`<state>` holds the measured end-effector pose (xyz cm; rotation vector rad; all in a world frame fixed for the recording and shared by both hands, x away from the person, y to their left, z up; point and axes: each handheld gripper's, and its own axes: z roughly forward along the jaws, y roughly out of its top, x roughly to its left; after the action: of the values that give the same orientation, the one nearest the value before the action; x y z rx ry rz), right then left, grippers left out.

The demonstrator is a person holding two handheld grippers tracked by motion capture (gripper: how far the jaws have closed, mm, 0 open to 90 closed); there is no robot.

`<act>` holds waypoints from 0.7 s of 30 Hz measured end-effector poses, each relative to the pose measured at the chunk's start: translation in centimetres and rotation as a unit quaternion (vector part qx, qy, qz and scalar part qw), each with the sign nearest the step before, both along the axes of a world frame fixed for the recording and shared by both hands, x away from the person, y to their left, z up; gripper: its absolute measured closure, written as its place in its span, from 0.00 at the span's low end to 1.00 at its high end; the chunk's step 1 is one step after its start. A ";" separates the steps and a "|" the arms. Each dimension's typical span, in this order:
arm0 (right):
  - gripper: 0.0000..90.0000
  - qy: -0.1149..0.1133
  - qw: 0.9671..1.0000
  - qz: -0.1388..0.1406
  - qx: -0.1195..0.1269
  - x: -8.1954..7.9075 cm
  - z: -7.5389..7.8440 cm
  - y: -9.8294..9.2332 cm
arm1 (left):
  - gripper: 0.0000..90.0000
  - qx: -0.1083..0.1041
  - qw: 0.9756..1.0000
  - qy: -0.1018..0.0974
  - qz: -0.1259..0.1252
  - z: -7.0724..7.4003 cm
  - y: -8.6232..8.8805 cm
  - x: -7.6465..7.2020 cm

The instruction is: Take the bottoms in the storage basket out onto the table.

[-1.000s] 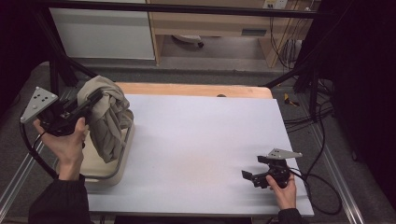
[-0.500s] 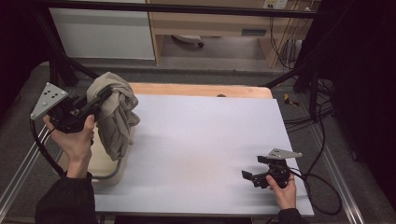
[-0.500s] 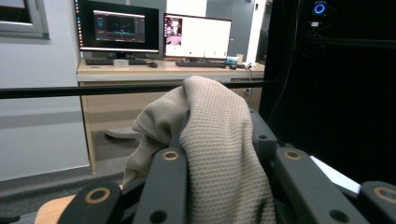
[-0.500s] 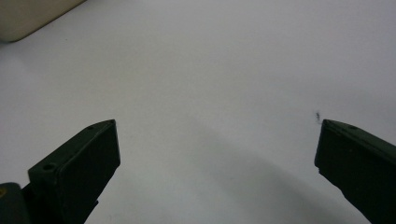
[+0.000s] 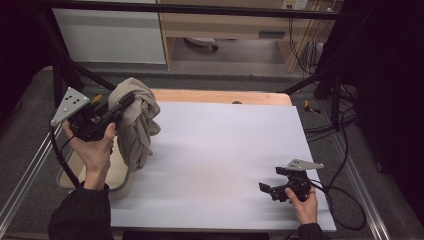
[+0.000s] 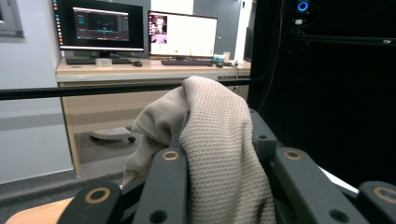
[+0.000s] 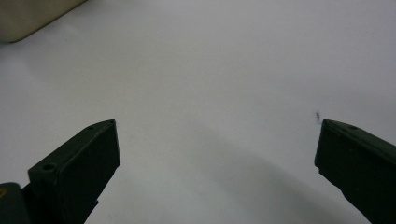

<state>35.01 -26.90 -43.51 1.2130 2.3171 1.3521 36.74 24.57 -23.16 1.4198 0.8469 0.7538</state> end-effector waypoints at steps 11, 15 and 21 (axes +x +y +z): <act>0.01 0.000 1.000 0.000 0.001 0.0 0.0 0.0 | 0.81 0.005 1.000 0.005 -0.019 -0.4 -1.9 0.4; 0.01 -0.001 1.000 0.000 0.001 0.0 0.0 0.0 | 0.81 0.007 1.000 0.007 -0.024 -0.6 -2.4 0.4; 0.01 -0.001 1.000 0.000 0.001 0.0 0.0 0.0 | 0.81 0.008 0.999 0.011 -0.037 -1.0 -3.6 0.6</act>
<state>34.97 -26.94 -43.48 1.2107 2.3160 1.3552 37.36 20.98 -24.15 1.4682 0.8020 0.6923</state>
